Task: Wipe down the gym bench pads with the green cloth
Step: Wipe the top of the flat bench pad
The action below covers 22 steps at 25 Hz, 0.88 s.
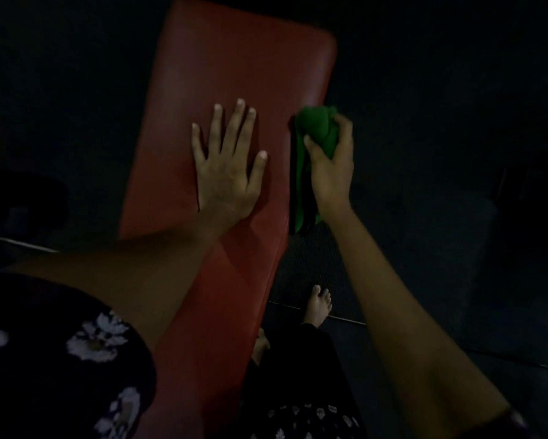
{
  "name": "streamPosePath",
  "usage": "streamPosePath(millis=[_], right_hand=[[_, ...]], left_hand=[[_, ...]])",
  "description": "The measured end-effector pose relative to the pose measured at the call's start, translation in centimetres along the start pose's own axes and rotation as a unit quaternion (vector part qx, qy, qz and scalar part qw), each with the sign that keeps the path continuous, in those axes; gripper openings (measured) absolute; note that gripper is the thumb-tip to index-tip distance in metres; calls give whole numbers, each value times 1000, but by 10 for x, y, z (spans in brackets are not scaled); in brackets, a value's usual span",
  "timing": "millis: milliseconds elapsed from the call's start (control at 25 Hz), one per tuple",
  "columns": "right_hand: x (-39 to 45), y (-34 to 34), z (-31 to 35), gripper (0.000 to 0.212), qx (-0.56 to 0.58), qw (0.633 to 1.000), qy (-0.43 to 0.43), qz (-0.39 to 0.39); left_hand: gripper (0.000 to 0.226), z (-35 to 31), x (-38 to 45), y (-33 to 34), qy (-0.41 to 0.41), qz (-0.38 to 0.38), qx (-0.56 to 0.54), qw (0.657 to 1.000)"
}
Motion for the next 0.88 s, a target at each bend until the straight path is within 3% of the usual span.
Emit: streamPosePath(millis=[120, 360, 640, 880], right_hand=[[35, -3, 12, 50, 7, 1000, 3, 0], [-23, 0, 4, 44, -16, 1000, -2, 16], [106, -1, 53, 46, -46, 997, -53, -14], [27, -1, 6, 48, -8, 1000, -9, -14]], left_hand=[[58, 0, 2, 0, -4, 5, 6, 1000], [57, -1, 0, 0, 4, -5, 13, 1000], [58, 0, 0, 1, 2, 1, 5, 1000], [58, 1, 0, 3, 6, 1, 1, 1000]])
Point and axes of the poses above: each hand's wrist, its own x-axis towards the middle knuckle, its own y-axis out of the palm, z = x × y, the point moved 5 cm from there along x, towards the middle knuckle, and after that the axes turned 5 degrees about x, right-handed, at the moved point
